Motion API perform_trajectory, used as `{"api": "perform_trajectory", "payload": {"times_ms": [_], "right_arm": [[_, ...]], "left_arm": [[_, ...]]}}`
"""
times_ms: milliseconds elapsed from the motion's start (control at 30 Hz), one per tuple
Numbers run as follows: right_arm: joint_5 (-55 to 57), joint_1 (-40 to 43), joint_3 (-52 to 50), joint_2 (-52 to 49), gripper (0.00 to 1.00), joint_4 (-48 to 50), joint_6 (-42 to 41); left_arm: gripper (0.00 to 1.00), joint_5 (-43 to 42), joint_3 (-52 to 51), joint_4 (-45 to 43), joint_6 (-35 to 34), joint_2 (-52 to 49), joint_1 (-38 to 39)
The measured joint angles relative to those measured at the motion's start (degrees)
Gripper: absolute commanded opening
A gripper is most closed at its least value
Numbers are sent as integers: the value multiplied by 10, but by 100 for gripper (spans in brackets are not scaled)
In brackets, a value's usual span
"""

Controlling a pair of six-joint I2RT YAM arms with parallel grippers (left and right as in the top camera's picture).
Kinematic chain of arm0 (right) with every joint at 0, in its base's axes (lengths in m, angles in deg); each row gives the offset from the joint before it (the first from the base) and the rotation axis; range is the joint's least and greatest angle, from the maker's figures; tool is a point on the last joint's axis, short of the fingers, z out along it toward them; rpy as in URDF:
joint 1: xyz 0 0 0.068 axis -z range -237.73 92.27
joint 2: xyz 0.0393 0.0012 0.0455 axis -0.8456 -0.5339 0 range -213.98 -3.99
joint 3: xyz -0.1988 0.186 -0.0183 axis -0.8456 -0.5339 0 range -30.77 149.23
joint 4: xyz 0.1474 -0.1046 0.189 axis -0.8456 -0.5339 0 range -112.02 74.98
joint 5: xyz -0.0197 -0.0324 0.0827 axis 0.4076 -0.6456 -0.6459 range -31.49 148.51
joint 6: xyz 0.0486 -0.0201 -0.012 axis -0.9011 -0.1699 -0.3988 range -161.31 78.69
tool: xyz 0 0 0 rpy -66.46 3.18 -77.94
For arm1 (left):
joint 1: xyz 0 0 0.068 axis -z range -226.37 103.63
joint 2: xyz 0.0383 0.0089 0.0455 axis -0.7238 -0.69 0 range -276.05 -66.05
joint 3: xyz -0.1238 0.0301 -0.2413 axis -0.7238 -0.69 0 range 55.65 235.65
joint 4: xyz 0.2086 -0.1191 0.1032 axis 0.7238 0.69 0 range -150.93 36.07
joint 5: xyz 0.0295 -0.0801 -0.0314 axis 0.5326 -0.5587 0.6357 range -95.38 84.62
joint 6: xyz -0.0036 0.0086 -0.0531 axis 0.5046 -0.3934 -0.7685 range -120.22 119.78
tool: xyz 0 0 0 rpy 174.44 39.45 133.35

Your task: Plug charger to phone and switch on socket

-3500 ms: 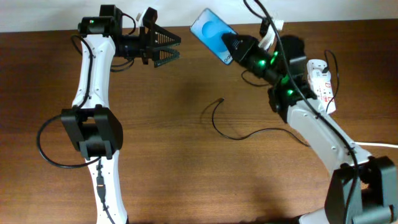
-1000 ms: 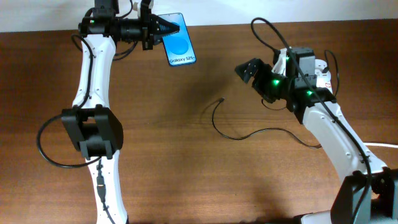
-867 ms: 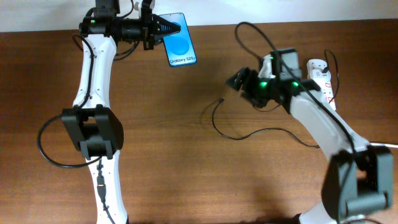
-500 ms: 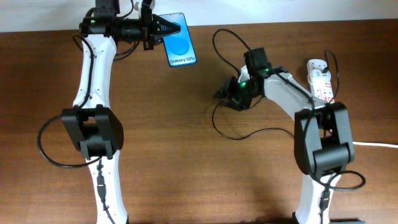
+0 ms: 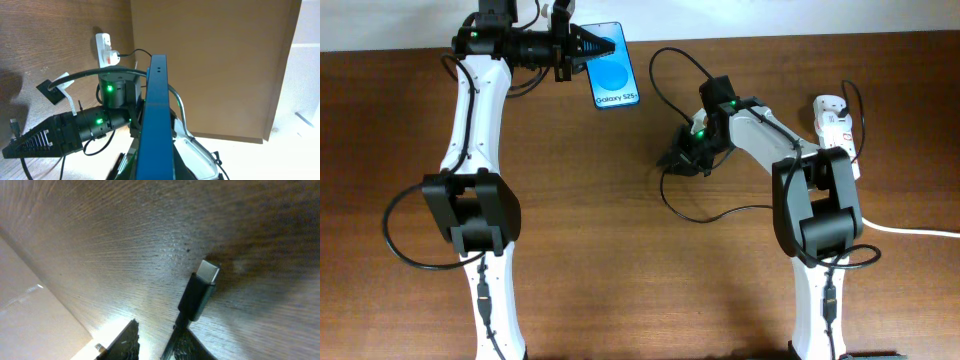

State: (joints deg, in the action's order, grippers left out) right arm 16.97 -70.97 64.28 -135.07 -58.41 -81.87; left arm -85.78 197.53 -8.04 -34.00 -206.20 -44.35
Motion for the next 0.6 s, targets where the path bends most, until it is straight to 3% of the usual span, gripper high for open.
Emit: {"api": "perform_trajectory", "payload": {"times_ms": [267,500,600], "right_arm": [[9,5,0,27,4,-12,115],[18,34,5,315,4,-90,355],[14,36,8,367,4,-181,419]], "left_arm": [[0,-2,0,0,0,0,0],[0,-2,0,0,2,0,0],[0,-2,0,1,10,0,1]]}}
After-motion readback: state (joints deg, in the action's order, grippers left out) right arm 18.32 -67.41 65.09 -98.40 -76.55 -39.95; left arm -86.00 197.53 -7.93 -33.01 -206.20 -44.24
